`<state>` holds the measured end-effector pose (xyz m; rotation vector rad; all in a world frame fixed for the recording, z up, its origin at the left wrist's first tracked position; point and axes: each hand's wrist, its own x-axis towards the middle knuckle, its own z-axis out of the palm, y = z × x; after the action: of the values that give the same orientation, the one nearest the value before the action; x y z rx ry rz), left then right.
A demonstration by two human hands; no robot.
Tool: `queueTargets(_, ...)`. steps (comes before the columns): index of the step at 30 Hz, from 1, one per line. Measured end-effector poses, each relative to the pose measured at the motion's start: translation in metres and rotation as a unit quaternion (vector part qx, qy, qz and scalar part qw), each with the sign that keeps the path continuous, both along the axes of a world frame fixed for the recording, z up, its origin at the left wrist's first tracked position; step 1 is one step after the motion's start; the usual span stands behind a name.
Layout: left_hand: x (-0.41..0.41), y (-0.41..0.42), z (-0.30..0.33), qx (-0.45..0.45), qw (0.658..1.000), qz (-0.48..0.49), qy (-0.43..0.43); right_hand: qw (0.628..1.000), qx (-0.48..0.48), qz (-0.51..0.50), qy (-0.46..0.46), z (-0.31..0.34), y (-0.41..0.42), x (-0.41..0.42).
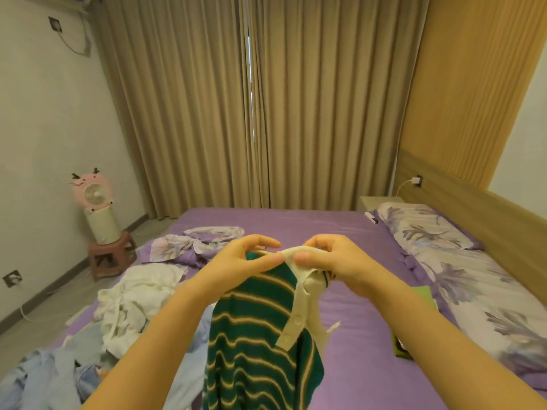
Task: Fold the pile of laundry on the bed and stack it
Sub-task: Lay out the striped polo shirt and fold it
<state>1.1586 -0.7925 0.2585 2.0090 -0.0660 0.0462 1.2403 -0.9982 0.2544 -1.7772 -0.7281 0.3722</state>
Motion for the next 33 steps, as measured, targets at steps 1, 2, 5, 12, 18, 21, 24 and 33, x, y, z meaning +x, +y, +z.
queueTargets(1, 0.001, -0.007, 0.000, 0.031, 0.999, -0.016, 0.016, 1.000, -0.003, 0.003, -0.001, 0.003, 0.005, 0.001)
queueTargets(2, 0.003, -0.013, 0.000, 0.054, 0.998, -0.019, 0.027, 1.000, -0.001, 0.005, 0.001, 0.005, 0.009, 0.003)
queueTargets(5, 0.007, -0.018, 0.007, 0.039, 0.999, 0.003, 0.026, 0.999, 0.036, 0.014, 0.022, 0.004, 0.011, 0.008)
queueTargets(12, 0.009, -0.008, 0.044, -0.168, 0.986, -0.013, -0.003, 0.994, -0.088, 0.057, -0.010, -0.051, -0.027, 0.017)
queueTargets(18, 0.016, -0.018, 0.057, -0.194, 0.980, 0.038, -0.008, 0.977, 0.086, 0.058, 0.188, -0.107, -0.057, -0.005)
queueTargets(21, 0.016, -0.024, 0.050, -0.195, 0.979, 0.065, -0.003, 0.965, 0.169, -0.032, 0.197, -0.138, -0.051, -0.030)
queueTargets(24, 0.016, -0.028, 0.045, -0.203, 0.976, 0.081, 0.004, 0.949, 0.212, -0.124, 0.197, -0.162, -0.040, -0.051)
queueTargets(33, 0.014, -0.025, 0.030, -0.189, 0.979, 0.077, 0.005, 0.958, 0.157, -0.136, 0.196, -0.123, 0.002, -0.060)
